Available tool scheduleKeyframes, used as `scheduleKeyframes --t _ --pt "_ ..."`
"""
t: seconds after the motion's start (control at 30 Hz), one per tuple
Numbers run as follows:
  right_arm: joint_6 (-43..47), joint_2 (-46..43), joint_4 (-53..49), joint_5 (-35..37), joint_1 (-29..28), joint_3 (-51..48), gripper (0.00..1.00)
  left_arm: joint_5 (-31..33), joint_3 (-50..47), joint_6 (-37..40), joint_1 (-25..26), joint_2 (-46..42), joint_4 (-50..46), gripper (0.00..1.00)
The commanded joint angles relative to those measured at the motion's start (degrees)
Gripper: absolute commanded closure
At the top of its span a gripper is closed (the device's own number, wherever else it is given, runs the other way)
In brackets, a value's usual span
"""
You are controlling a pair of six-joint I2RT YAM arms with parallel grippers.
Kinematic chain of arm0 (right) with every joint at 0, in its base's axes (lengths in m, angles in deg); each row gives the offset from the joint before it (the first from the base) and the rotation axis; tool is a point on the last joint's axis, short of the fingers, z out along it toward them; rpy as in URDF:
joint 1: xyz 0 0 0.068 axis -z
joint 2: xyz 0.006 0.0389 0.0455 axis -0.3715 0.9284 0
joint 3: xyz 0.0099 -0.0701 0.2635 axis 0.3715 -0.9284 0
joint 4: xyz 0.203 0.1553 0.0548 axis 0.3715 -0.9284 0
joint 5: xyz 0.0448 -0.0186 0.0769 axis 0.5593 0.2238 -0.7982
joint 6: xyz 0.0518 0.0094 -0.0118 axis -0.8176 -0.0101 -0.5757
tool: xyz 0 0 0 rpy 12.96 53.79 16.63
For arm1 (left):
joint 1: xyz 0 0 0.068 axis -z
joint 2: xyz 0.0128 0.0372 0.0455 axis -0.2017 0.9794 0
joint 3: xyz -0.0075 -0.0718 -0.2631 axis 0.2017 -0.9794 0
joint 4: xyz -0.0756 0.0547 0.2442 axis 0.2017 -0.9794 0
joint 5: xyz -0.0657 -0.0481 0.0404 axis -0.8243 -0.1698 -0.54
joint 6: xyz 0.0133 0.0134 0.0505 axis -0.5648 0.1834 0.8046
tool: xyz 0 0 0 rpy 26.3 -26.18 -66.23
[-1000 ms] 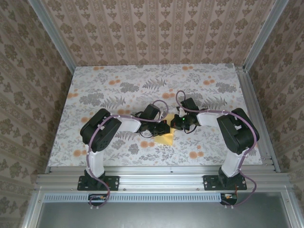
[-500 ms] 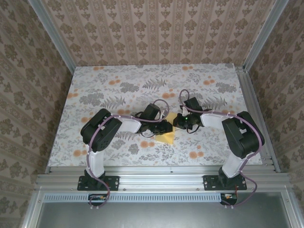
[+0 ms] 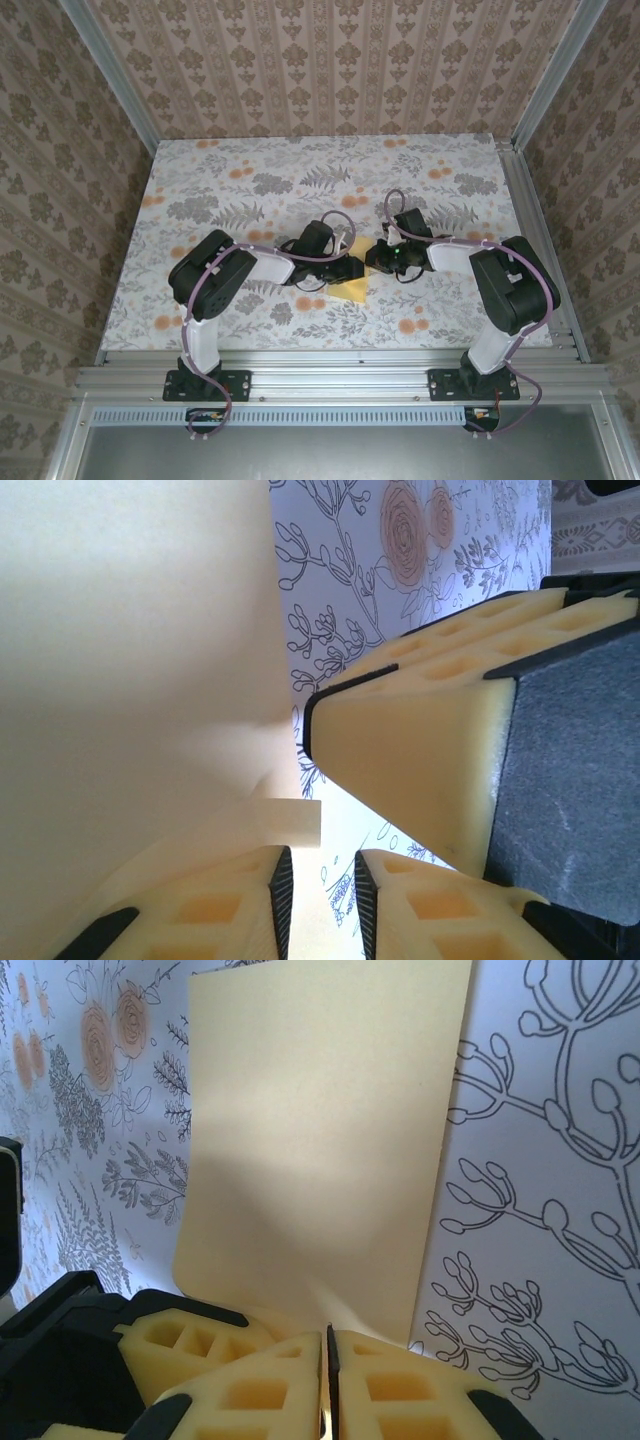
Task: Fold a paper plane with a square sheet of paper (pick it up from the middle)
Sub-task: Fold the triangle a second time at the center of the table.
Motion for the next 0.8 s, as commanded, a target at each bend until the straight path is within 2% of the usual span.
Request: scheduleKeyframes --t 0.0,0.37,0.77 --pt "0.05 -1.20 -0.87 -4.04 -0.14 -1.83 0.84 0.99 -1.03 1.61 0.52 -1.13 3.30 0.74" --pt "-0.26 -1.81 0.25 -6.11 0.71 -3.92 0.82 0.20 -1.75 2.03 0.13 -2.06 4.46 0.88" --pt "-2.15 -3.89 2.31 -8.62 0.86 -6.85 0.83 0.48 -1.78 2.14 -0.12 -1.53 4.38 0.92"
